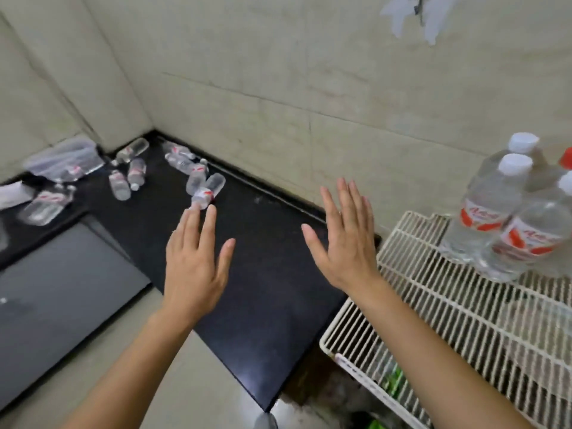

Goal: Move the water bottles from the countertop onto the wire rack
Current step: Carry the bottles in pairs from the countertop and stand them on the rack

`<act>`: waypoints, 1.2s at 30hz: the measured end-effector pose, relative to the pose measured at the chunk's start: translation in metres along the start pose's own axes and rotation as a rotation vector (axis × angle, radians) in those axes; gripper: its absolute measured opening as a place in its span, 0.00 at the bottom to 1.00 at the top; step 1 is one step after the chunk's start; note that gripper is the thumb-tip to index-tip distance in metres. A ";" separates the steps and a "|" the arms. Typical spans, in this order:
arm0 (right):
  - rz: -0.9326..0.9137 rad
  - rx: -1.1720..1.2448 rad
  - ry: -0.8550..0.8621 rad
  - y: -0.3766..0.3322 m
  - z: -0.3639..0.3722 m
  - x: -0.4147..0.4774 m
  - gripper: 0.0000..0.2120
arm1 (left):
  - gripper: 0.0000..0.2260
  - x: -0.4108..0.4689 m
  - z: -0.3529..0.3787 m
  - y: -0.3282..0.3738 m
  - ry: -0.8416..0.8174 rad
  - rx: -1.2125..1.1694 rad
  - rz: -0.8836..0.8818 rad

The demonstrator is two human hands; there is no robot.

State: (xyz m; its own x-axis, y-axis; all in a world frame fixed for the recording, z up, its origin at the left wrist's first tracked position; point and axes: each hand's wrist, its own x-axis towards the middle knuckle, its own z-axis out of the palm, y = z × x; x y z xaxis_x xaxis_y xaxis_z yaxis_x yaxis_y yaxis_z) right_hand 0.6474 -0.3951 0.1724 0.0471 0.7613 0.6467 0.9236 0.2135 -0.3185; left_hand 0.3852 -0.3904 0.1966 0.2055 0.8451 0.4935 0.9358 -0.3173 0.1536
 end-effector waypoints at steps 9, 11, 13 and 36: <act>-0.154 -0.005 -0.153 -0.147 0.099 0.039 0.33 | 0.33 -0.026 -0.057 -0.170 -0.009 0.187 -0.273; -0.149 -0.007 -0.144 -0.182 0.129 0.052 0.33 | 0.33 -0.026 -0.063 -0.219 -0.026 0.197 -0.295; -0.155 0.002 -0.139 -0.223 0.162 0.063 0.33 | 0.33 -0.027 -0.070 -0.269 -0.051 0.204 -0.306; -0.051 -0.025 -0.493 -0.336 0.462 0.160 0.38 | 0.36 0.126 0.058 -0.542 -0.396 0.105 -0.258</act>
State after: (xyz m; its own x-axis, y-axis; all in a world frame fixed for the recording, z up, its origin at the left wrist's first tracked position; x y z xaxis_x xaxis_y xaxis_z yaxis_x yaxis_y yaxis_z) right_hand 0.1683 -0.0618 0.0628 -0.1787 0.9504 0.2545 0.9290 0.2481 -0.2744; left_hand -0.0800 -0.0869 0.1262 0.0366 0.9958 0.0839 0.9903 -0.0475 0.1309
